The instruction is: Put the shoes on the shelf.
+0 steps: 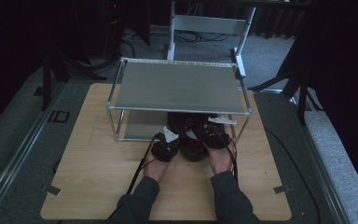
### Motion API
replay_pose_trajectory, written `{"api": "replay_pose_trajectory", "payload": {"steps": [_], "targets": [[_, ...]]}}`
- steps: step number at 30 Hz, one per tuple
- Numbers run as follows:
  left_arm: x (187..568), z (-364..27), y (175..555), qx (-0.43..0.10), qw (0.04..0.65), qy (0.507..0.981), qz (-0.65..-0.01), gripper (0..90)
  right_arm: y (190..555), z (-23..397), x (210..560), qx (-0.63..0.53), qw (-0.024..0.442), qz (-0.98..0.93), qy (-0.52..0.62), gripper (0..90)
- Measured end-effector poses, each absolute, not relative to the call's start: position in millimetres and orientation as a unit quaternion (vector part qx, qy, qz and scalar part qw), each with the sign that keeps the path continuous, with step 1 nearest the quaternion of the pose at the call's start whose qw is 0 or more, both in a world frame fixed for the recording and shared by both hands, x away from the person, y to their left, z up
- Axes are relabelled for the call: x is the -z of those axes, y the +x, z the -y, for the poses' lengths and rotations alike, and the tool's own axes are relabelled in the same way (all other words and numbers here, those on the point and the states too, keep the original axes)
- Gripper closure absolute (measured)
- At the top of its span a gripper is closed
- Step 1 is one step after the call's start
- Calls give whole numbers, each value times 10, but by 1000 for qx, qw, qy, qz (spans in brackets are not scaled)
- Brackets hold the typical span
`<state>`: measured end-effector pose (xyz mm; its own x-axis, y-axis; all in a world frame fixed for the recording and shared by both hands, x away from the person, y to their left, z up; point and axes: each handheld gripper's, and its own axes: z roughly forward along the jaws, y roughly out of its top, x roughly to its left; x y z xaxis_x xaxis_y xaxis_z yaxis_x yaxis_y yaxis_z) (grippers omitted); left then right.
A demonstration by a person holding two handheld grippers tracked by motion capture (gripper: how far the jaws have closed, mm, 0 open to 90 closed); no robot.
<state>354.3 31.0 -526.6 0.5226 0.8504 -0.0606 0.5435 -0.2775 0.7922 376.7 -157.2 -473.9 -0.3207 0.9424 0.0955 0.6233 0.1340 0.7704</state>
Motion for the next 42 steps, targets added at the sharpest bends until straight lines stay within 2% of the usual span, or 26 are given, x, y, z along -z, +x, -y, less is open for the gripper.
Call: {"api": "replay_pose_trajectory", "payload": {"steps": [10,20,42], "targets": [[5316,-312,3769,-199,406,762,-465,899,3847,1525,4840,-398,234,-694,553,802],[5398,-230,3914,-223,424,724,-497,900,3903,1467,4944,-418,274,-655,566,801],[5464,-196,4104,-244,423,718,-496,900,3995,1398,5049,-430,310,-629,568,800]]}}
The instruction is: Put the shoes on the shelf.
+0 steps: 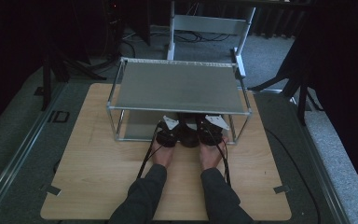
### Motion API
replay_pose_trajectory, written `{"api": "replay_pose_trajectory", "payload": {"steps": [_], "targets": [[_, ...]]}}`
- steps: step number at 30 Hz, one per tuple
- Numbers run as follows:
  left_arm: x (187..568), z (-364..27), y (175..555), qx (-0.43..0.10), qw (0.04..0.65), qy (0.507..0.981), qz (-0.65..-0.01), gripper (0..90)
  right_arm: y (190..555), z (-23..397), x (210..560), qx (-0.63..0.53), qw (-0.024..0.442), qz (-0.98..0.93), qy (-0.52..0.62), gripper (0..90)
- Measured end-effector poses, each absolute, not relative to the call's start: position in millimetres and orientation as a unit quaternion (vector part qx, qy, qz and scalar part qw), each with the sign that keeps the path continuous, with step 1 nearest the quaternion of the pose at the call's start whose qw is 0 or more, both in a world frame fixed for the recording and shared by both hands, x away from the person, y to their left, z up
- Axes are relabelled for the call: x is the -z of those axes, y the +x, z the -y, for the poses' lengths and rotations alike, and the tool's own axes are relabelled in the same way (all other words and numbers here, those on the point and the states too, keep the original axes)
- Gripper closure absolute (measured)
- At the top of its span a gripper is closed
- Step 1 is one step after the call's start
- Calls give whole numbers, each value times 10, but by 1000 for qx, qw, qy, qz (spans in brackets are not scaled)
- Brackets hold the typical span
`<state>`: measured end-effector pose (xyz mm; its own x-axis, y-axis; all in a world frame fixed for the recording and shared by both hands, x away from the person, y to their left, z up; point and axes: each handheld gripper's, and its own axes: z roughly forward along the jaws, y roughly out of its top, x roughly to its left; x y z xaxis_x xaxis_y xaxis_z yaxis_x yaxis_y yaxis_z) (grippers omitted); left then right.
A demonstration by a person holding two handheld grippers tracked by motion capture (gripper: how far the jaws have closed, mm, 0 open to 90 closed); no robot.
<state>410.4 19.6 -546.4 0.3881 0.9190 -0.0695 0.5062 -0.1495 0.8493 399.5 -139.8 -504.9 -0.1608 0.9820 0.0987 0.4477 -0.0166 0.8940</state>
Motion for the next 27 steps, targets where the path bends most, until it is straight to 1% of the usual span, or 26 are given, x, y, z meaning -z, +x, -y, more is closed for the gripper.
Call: {"api": "replay_pose_trajectory", "payload": {"steps": [5,9,11,13,20,21,22,23,26,27], "targets": [[5494,-194,4103,-243,417,717,-502,900,4014,1374,5051,-423,317,-637,560,796],[5527,-211,4125,-235,414,721,-504,900,4040,1342,5052,-414,326,-648,550,776],[5547,-213,4147,-229,403,729,-504,900,4070,1329,5049,-409,332,-650,547,730],[5562,-214,4169,-224,400,731,-506,900,4100,1341,5062,-420,344,-648,534,655],[5564,-239,4194,-219,401,733,-505,886,4076,1350,5085,-432,363,-637,525,578],[5564,-243,4198,-219,402,733,-504,878,4061,1355,5081,-431,368,-634,526,548],[5564,-244,4203,-218,401,733,-504,869,4044,1372,5076,-436,370,-632,523,438],[5568,-242,4207,-219,399,733,-505,865,4026,1392,5066,-453,356,-637,512,436],[5576,-250,4223,-212,393,735,-510,843,3939,1374,5023,-452,371,-646,490,439],[5577,-256,4223,-211,390,737,-510,827,3913,1378,5008,-454,366,-650,487,436]]}}
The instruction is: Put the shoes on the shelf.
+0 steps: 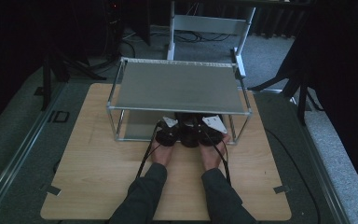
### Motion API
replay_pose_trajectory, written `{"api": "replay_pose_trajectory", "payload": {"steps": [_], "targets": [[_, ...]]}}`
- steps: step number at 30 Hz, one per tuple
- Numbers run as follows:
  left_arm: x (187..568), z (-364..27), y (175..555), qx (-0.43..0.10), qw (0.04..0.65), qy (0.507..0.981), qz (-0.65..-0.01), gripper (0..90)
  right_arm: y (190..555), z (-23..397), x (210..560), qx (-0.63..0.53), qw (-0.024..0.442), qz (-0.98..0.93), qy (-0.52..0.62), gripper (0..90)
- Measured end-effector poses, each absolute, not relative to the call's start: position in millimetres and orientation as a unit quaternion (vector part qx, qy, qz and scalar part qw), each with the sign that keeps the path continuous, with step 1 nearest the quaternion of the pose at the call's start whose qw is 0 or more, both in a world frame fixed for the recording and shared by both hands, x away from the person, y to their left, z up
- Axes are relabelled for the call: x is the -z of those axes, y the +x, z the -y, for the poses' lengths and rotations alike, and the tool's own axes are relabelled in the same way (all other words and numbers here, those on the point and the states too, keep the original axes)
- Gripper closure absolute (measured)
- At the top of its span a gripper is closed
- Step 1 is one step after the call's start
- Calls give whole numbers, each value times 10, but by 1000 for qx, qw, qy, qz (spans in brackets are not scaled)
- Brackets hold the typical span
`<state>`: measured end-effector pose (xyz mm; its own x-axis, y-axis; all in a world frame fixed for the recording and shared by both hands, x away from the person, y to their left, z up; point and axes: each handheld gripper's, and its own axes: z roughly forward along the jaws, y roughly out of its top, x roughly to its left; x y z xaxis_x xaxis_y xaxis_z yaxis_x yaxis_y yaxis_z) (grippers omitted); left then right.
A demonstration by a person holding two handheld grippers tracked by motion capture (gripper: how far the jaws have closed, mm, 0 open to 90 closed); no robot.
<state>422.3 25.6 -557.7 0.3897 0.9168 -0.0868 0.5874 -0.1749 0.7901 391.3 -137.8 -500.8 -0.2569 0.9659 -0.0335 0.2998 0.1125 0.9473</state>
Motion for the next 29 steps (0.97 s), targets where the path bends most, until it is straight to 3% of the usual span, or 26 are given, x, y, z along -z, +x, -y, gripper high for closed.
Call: {"api": "replay_pose_trajectory", "payload": {"steps": [7,29], "targets": [[5566,-337,4202,-201,387,743,-508,724,3742,1523,4903,-453,355,-669,470,462],[5477,-645,3883,-170,404,752,-493,651,3321,2413,5097,-381,302,-702,520,441]]}}
